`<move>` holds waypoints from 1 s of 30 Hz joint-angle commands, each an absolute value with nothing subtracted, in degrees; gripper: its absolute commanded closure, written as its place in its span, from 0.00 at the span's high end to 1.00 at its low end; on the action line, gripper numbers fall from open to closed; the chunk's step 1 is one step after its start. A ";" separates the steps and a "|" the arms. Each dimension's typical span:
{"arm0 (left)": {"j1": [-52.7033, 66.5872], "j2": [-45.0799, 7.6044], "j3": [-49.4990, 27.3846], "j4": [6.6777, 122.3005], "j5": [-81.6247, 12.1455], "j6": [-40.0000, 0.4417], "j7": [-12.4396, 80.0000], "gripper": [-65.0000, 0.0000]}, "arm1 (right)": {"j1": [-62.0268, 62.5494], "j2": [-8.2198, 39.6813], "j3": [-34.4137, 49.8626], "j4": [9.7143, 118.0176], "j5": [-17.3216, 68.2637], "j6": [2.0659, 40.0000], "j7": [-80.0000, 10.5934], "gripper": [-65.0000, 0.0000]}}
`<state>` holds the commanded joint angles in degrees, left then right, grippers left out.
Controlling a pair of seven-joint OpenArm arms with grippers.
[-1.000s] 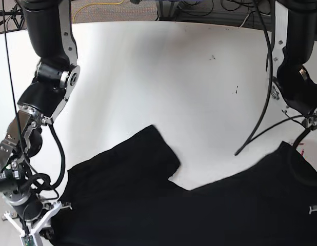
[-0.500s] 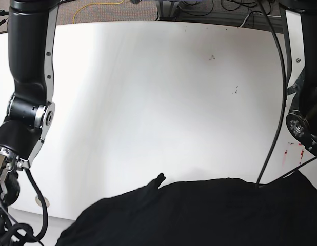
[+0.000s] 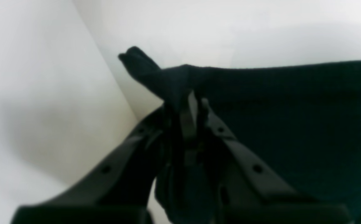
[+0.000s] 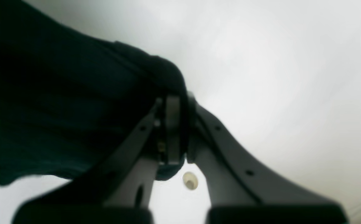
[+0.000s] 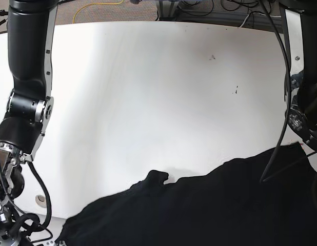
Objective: Fold the T-shirt properly
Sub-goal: 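Lift the shirt with both grippers and pull it away from the robot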
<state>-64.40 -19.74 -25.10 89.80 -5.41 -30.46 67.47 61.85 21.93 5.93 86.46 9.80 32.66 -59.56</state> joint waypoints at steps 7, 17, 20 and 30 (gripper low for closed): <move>-62.02 -19.65 -25.27 90.24 -5.41 -30.46 67.38 0.00 | 58.77 21.93 6.81 86.37 9.63 32.66 -59.21 0.00; -62.90 -17.54 -24.92 90.86 -5.41 -30.20 63.87 0.00 | 62.02 21.93 6.55 86.02 9.36 32.66 -59.21 0.00; -65.63 -17.54 -24.48 90.33 -5.32 -30.20 63.87 0.00 | 64.40 21.93 6.11 85.32 9.36 32.75 -59.21 0.00; -64.66 -17.01 -22.29 89.45 -5.41 -30.55 64.22 0.00 | 62.11 24.04 3.12 85.58 9.71 32.75 -59.21 0.00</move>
<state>-64.66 -17.01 -22.29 89.45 -5.41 -30.55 64.22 62.11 24.04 3.12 85.58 9.71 32.75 -59.21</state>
